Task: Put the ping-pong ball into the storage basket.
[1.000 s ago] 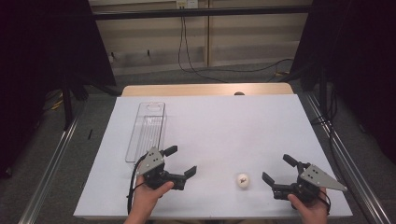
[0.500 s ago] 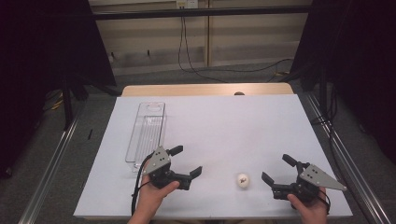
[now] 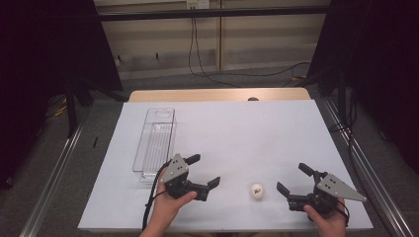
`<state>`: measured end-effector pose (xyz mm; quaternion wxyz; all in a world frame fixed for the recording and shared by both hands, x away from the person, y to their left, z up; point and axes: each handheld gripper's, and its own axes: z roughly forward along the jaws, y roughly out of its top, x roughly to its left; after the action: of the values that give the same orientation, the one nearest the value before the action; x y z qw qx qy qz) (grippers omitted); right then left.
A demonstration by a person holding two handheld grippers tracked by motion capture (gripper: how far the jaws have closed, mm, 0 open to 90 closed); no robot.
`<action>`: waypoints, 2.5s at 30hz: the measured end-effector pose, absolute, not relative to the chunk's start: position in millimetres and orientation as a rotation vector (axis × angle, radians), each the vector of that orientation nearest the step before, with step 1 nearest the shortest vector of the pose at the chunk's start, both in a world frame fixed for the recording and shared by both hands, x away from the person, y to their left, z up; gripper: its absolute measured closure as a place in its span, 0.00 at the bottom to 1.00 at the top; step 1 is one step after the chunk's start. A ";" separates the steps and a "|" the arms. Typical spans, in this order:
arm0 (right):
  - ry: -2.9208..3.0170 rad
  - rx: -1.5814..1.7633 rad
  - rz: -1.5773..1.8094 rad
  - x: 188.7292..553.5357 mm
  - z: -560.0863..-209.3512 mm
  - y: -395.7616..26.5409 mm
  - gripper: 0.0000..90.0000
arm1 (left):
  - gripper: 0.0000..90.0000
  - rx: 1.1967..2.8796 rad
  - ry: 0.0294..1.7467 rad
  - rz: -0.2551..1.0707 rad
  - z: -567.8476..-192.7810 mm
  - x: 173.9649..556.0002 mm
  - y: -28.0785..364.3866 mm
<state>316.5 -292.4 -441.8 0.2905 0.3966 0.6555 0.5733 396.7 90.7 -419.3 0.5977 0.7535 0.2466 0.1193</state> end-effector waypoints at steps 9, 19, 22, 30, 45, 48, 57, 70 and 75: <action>1.744 1.067 1.527 317.0 -442.4 -291.4 0.01 | 0.02 1.770 0.562 0.275 -421.3 397.9 82.3; 1.743 1.065 1.523 318.3 -442.9 -291.5 0.01 | 0.02 1.767 0.555 0.262 -425.6 399.6 72.1; 1.755 1.066 1.522 318.4 -443.1 -291.5 0.01 | 0.02 1.787 0.551 0.262 -425.6 400.0 70.9; 1.755 1.065 1.518 319.1 -443.2 -291.0 0.01 | 0.02 1.793 0.551 0.253 -427.9 400.5 63.4; 1.750 1.073 1.512 319.8 -443.6 -291.1 0.01 | 0.02 1.829 0.530 0.230 -430.1 401.1 52.1; 1.750 1.075 1.513 319.7 -443.5 -291.2 0.01 | 0.02 1.838 0.523 0.231 -430.1 401.6 50.8; 1.749 1.075 1.512 320.0 -443.6 -291.1 0.01 | 0.02 1.855 0.508 0.218 -430.4 401.7 45.0; 1.743 1.075 1.513 320.0 -443.1 -291.3 0.01 | 0.02 1.884 0.493 0.203 -431.1 401.3 36.5; 1.747 1.069 1.511 319.9 -442.9 -291.8 0.01 | 0.02 1.895 0.488 0.201 -431.2 400.5 33.3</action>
<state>319.9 -291.8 -442.9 0.2936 0.4014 0.6562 0.5675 400.5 33.3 -431.2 0.5541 0.8019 0.2064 0.0853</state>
